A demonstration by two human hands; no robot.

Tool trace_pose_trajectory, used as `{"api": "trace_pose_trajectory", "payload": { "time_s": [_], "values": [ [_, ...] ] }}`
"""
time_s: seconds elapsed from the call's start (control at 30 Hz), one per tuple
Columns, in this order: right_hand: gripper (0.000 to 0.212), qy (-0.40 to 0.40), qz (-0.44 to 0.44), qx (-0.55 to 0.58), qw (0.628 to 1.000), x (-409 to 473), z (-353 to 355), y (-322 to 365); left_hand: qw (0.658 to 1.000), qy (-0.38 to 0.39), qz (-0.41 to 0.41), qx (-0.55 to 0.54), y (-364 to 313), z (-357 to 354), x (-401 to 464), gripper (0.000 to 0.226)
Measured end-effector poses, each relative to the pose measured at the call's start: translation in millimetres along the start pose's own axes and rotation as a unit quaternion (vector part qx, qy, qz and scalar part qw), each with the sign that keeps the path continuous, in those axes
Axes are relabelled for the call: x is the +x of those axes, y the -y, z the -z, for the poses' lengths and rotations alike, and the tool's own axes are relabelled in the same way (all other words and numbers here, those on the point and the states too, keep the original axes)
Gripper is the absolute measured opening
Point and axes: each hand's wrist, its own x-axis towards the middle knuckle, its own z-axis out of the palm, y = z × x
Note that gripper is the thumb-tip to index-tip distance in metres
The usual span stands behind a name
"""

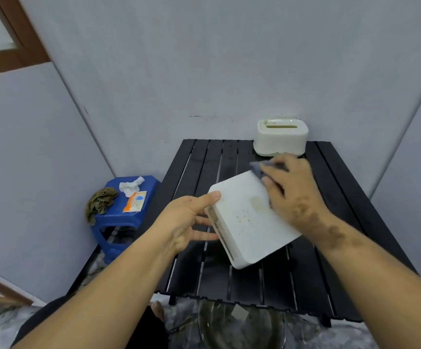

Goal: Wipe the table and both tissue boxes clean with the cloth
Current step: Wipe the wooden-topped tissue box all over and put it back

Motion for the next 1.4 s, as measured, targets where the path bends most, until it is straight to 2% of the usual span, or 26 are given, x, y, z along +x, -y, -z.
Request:
{"api": "trace_pose_trajectory", "payload": {
  "time_s": [0.07,0.1,0.2,0.23,0.3,0.37,0.43,0.57,0.7,0.77,0.9,0.93,1.03,1.07,1.1,1.2,1.27,1.33,1.4],
  "values": [
    [0.019,-0.012,-0.072,0.019,0.997,1.8,-3.2,-0.2,1.0,0.004,0.0,0.001,1.1,-0.9,0.4,0.085],
    [0.02,-0.007,-0.051,0.04,0.998,0.7,-9.9,12.2,1.0,0.007,-0.002,0.002,1.8,-0.3,1.5,0.081],
    [0.025,0.043,0.099,0.092,0.99,-12.4,-24.4,49.2,1.0,0.011,-0.014,-0.001,3.9,3.0,3.0,0.062],
    [0.025,0.057,0.115,0.107,0.986,-10.8,-22.0,49.4,1.0,0.01,-0.019,-0.003,4.9,3.1,2.8,0.061],
    [0.023,0.031,0.081,0.102,0.991,-1.5,-13.7,34.6,0.999,0.0,-0.032,-0.005,7.8,1.2,1.2,0.062],
    [0.018,-0.013,-0.001,0.078,0.997,6.0,-4.9,14.5,0.998,-0.02,-0.053,-0.005,12.6,-1.9,1.8,0.058],
    [0.018,-0.019,-0.046,0.069,0.996,5.9,-3.0,9.0,0.996,-0.044,-0.078,-0.001,16.8,-4.0,2.6,0.05],
    [0.021,0.006,-0.036,0.076,0.996,-4.8,-8.3,16.2,0.994,-0.05,-0.097,0.005,19.0,-1.6,5.3,0.043],
    [0.025,-0.024,-0.046,0.081,0.995,-5.0,-7.3,14.6,0.993,-0.022,-0.114,0.018,16.6,-1.4,3.7,0.057],
    [0.025,-0.015,-0.017,0.085,0.996,-6.8,-13.2,27.9,0.991,-0.01,-0.127,0.028,16.6,0.2,2.6,0.06],
    [0.029,0.086,0.136,0.108,0.981,-12.5,-20.5,44.1,0.989,0.032,-0.144,0.027,17.4,5.6,1.7,0.059],
    [0.029,0.081,0.132,0.097,0.983,-8.0,-18.4,34.9,0.989,0.033,-0.14,0.025,16.8,5.3,1.2,0.061],
    [0.025,0.028,-0.006,0.039,0.999,3.5,-9.1,3.4,0.991,0.029,-0.128,0.016,15.7,2.2,0.5,0.062],
    [0.026,0.023,-0.026,0.031,0.999,2.5,-10.0,3.0,0.991,0.03,-0.126,0.015,15.5,1.8,0.2,0.062],
    [0.029,0.027,-0.013,0.034,0.999,-0.2,-13.8,10.7,0.992,0.03,-0.125,0.014,15.4,2.3,0.2,0.062],
    [0.039,0.113,0.12,0.076,0.983,-19.6,-25.2,44.4,0.991,0.038,-0.124,0.014,15.6,6.3,0.9,0.06],
    [0.039,0.114,0.151,0.066,0.98,-14.9,-19.5,34.9,0.992,0.04,-0.122,0.016,15.5,6.6,0.9,0.06],
    [0.035,0.052,0.071,0.037,0.995,-2.8,-10.2,6.5,0.993,0.031,-0.116,0.015,15.5,5.1,1.0,0.064],
    [0.032,0.025,-0.027,0.017,0.999,3.4,-4.7,-10.2,0.993,0.027,-0.116,0.016,15.8,4.0,1.4,0.068]
  ]
}}
